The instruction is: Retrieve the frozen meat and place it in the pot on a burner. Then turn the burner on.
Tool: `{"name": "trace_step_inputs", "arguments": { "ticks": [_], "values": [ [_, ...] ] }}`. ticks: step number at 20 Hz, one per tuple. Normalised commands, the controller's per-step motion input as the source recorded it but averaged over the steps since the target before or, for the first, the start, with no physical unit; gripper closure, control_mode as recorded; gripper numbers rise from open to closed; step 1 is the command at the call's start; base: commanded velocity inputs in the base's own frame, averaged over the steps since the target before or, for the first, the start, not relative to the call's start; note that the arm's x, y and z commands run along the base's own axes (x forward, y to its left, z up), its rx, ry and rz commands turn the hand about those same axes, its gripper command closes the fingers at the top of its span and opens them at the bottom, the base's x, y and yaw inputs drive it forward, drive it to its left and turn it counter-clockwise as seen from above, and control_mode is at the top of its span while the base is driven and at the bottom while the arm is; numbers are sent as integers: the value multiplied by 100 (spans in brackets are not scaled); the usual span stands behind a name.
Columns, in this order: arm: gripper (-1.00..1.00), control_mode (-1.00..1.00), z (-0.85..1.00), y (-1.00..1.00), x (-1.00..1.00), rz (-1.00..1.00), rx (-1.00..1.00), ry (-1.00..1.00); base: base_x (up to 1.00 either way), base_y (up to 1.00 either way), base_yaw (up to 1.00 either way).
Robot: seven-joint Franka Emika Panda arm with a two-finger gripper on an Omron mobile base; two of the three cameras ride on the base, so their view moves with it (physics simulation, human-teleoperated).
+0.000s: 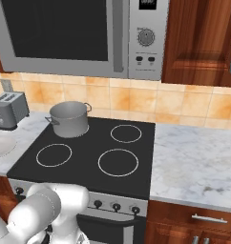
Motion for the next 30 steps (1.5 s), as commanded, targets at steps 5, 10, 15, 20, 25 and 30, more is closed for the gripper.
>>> {"name": "trace_step_inputs", "arguments": {
  "ticks": [5, 10, 15, 20, 25, 30],
  "values": [
    [-100, -100, 21, 19, -26, 0, 9, -6, 0, 0, 0],
    [-100, -100, 47, 2, 3, 0, 31, -1, 0, 0, 0],
    [-100, -100, 9, 8, -2, 6, 26, 9, 0, 0, 0],
    [-100, -100, -1, 17, 0, 7, 10, 0, 0, 0, 0],
    [-100, -100, 0, 16, 0, 5, 33, -12, 0, 0, 0],
    [-100, -100, 0, 0, 0, 0, 5, -2, 0, 0, 0]
  ]
}}
